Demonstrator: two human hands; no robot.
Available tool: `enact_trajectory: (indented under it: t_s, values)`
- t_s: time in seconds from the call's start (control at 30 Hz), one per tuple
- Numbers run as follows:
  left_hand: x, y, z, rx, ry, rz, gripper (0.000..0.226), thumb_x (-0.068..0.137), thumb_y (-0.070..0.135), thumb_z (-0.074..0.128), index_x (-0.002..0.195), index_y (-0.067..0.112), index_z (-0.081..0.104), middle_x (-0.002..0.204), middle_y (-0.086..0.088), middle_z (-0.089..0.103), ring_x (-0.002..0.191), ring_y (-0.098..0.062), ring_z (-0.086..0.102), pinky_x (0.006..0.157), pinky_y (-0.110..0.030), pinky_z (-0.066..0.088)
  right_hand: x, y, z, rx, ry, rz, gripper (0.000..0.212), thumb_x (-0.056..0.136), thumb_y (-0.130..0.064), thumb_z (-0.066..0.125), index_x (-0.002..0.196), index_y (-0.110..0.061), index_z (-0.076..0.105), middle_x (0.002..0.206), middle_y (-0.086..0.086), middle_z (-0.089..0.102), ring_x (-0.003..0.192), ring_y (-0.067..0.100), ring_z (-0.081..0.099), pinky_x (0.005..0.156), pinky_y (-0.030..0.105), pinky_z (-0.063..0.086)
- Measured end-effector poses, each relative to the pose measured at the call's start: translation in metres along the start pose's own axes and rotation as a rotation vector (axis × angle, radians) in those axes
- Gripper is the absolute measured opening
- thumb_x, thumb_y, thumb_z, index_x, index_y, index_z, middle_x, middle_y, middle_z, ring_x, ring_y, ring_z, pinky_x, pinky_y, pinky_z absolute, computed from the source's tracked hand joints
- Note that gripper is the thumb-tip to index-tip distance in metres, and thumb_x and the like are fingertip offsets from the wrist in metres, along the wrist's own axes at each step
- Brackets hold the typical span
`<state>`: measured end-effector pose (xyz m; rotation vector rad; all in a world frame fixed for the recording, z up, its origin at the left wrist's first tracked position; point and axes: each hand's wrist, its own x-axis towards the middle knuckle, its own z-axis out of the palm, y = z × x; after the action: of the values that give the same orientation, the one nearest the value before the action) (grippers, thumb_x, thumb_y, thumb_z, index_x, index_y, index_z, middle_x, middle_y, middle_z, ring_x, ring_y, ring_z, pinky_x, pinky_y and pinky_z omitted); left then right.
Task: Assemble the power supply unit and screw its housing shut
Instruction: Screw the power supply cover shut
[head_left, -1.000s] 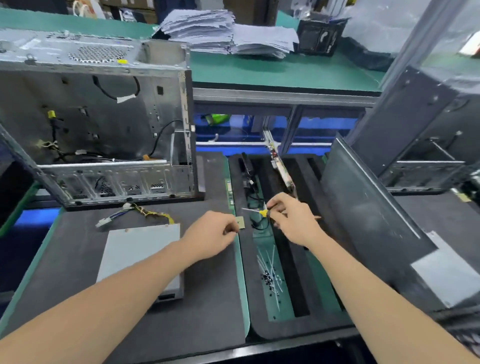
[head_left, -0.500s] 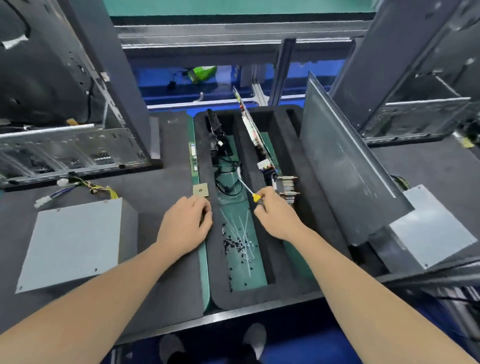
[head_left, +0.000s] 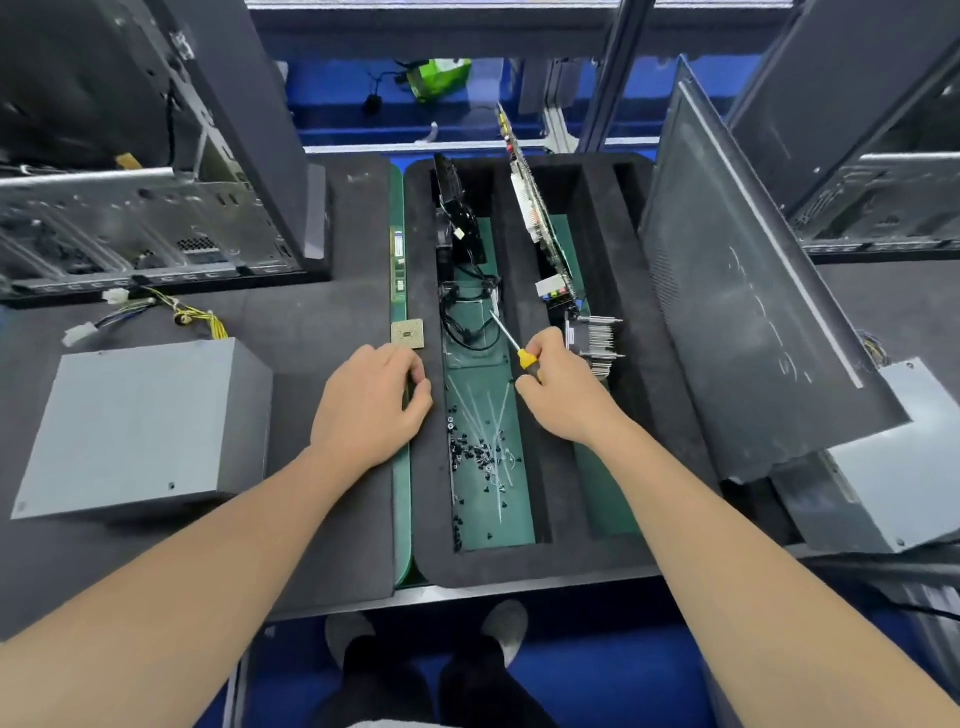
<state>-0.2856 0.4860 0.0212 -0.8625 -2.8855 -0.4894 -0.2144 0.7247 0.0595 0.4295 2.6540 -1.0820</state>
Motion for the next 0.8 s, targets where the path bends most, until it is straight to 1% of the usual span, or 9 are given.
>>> enact_trajectory:
  t_s: [0.13,0.23,0.3,0.4,0.47,0.53,0.6,0.7,0.8]
  values:
    - [-0.001,-0.001,0.0,-0.01,-0.006,-0.015,0.013,0.094,0.04,0.057,0.085,0.035,0.048,0.072,0.019,0.041,0.075,-0.012,0.042,0.061,-0.03,0.03,0.003,-0.013,0.009,-0.13,0.005,-0.015,0.008,0.102,-0.021,0.054,0.104,-0.016,0.059,0.082,0.003,0.062,0.075,0.025,0.061,0.065,0.039,0.05]
    - [-0.001,-0.002,0.001,-0.025,-0.002,-0.02,0.013,0.093,0.04,0.057,0.086,0.034,0.049,0.072,0.018,0.041,0.075,-0.012,0.043,0.06,-0.03,0.031,0.011,-0.032,0.032,0.072,0.001,0.068,0.016,0.097,-0.021,0.057,0.092,-0.01,0.068,0.072,0.009,0.071,0.061,0.024,0.07,0.052,0.034,0.055]
    - [-0.001,-0.003,0.001,-0.031,-0.005,-0.021,0.013,0.093,0.041,0.057,0.086,0.035,0.049,0.072,0.018,0.041,0.075,-0.012,0.043,0.06,-0.03,0.031,0.018,-0.039,0.052,0.154,-0.023,0.163,0.02,0.098,-0.02,0.057,0.092,-0.004,0.068,0.071,0.013,0.074,0.054,0.022,0.073,0.048,0.032,0.057]
    - [-0.001,-0.005,0.002,-0.041,-0.002,-0.017,0.013,0.093,0.041,0.057,0.086,0.035,0.048,0.072,0.018,0.04,0.075,-0.011,0.043,0.06,-0.03,0.031,0.03,-0.035,0.072,0.062,0.016,0.215,0.024,0.097,-0.019,0.061,0.084,0.0,0.066,0.084,0.016,0.072,0.076,0.035,0.074,0.065,0.042,0.062]
    - [0.0,-0.005,0.002,-0.043,0.0,-0.014,0.013,0.093,0.041,0.057,0.086,0.035,0.048,0.072,0.019,0.038,0.075,-0.01,0.042,0.06,-0.03,0.031,0.036,-0.027,0.079,0.013,0.021,0.223,0.023,0.095,-0.019,0.067,0.078,-0.003,0.065,0.083,0.014,0.069,0.079,0.034,0.07,0.068,0.038,0.059]
    - [0.0,-0.006,0.003,-0.043,-0.001,-0.017,0.014,0.092,0.04,0.057,0.085,0.036,0.047,0.072,0.019,0.038,0.075,-0.01,0.041,0.06,-0.03,0.031,0.039,-0.022,0.084,0.005,-0.033,0.224,0.018,0.09,-0.021,0.077,0.086,-0.004,0.073,0.087,0.013,0.072,0.082,0.03,0.07,0.073,0.037,0.061]
    - [-0.001,-0.005,0.003,-0.041,0.002,-0.02,0.014,0.092,0.041,0.057,0.085,0.036,0.046,0.072,0.018,0.038,0.074,-0.009,0.04,0.06,-0.029,0.03,0.04,-0.018,0.088,0.001,-0.057,0.206,0.014,0.089,-0.018,0.078,0.089,-0.004,0.076,0.089,0.014,0.074,0.085,0.031,0.071,0.076,0.039,0.061]
    - [0.0,-0.007,0.004,-0.037,0.0,-0.009,0.014,0.093,0.041,0.056,0.085,0.036,0.046,0.072,0.018,0.036,0.074,-0.009,0.038,0.061,-0.028,0.03,0.044,-0.018,0.091,-0.008,-0.045,0.195,0.012,0.09,-0.012,0.071,0.085,-0.001,0.073,0.086,0.019,0.073,0.08,0.036,0.072,0.074,0.044,0.062]
    - [0.001,-0.007,0.004,-0.042,0.0,-0.003,0.014,0.093,0.041,0.056,0.085,0.035,0.046,0.072,0.019,0.036,0.074,-0.009,0.038,0.061,-0.028,0.03,0.046,-0.017,0.093,-0.037,-0.053,0.206,0.023,0.091,-0.015,0.071,0.074,-0.003,0.061,0.077,0.016,0.065,0.069,0.034,0.068,0.066,0.039,0.059]
